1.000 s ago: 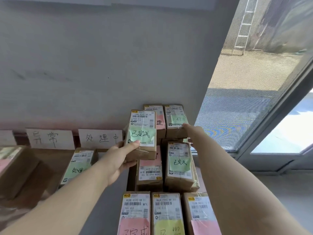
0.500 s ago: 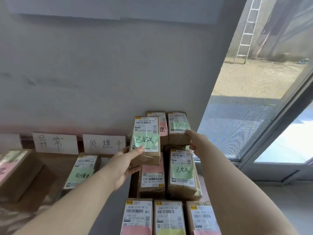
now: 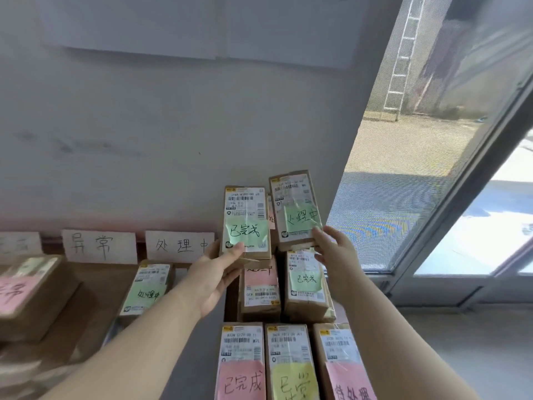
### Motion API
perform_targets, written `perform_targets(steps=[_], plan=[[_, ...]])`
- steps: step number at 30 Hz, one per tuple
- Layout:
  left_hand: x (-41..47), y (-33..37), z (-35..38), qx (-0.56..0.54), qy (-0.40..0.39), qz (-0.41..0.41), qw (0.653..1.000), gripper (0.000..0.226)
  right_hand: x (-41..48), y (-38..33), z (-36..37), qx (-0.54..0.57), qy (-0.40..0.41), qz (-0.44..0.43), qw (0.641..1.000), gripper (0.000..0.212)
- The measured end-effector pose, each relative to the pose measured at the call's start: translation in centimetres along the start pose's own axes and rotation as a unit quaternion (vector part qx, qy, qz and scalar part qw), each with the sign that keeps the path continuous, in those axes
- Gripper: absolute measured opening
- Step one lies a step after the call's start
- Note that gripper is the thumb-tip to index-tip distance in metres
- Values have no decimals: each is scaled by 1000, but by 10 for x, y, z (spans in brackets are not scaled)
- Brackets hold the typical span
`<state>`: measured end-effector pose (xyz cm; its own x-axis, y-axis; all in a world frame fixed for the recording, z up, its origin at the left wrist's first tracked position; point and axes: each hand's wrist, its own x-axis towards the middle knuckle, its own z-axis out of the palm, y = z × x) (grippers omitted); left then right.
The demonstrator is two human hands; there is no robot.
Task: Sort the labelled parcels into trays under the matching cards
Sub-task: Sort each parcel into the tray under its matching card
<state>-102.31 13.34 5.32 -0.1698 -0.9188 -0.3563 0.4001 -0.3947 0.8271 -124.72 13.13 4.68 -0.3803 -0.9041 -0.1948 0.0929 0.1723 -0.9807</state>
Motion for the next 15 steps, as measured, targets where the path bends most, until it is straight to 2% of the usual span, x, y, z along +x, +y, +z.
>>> perform_targets(steps=[4, 9, 13, 15], plan=[[-24, 5, -17, -20, -19, 6, 1000, 49, -61, 4, 19, 33, -22, -36, 999, 41], [-60, 8, -54, 103, -50, 60, 992, 54, -121, 16, 32, 22, -34, -51, 998, 25], [-84, 6, -85, 164, -50, 98, 980, 59, -163, 27, 45, 14, -32, -53, 998, 37], [-100, 4, -98, 192, -50, 106, 974, 55, -182, 31, 52, 10, -24, -67, 997, 32]])
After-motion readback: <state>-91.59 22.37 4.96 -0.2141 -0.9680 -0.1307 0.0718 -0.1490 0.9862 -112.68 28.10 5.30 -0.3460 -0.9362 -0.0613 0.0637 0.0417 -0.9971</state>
